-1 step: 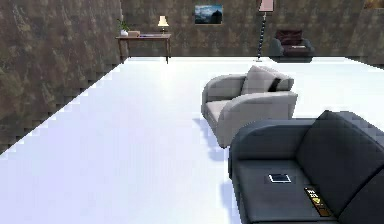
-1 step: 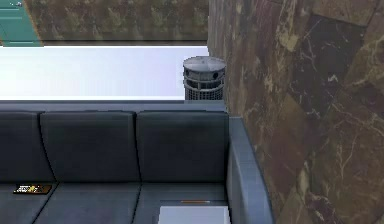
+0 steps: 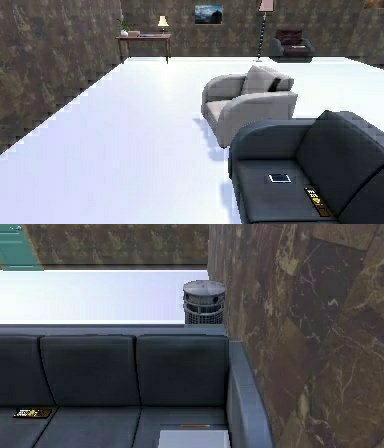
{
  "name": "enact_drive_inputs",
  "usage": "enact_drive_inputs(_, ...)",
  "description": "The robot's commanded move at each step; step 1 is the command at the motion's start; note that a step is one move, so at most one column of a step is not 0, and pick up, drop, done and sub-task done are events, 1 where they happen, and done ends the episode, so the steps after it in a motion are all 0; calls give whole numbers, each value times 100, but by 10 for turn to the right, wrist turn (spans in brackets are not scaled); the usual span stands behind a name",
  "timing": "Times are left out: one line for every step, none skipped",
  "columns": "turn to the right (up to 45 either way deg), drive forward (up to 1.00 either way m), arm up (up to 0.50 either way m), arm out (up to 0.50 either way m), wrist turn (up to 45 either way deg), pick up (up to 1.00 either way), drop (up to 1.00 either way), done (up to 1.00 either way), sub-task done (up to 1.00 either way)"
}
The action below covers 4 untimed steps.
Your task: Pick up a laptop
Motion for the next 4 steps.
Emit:
enact_drive_inputs(0, 0, 0, 8, 0, 0, 0, 0, 0)
enact_drive_inputs(0, 0, 0, 0, 450, 0, 0, 0, 0)
enact_drive_inputs(0, 0, 0, 0, 450, 0, 0, 0, 0)
enact_drive_inputs(0, 0, 0, 0, 450, 0, 0, 0, 0)
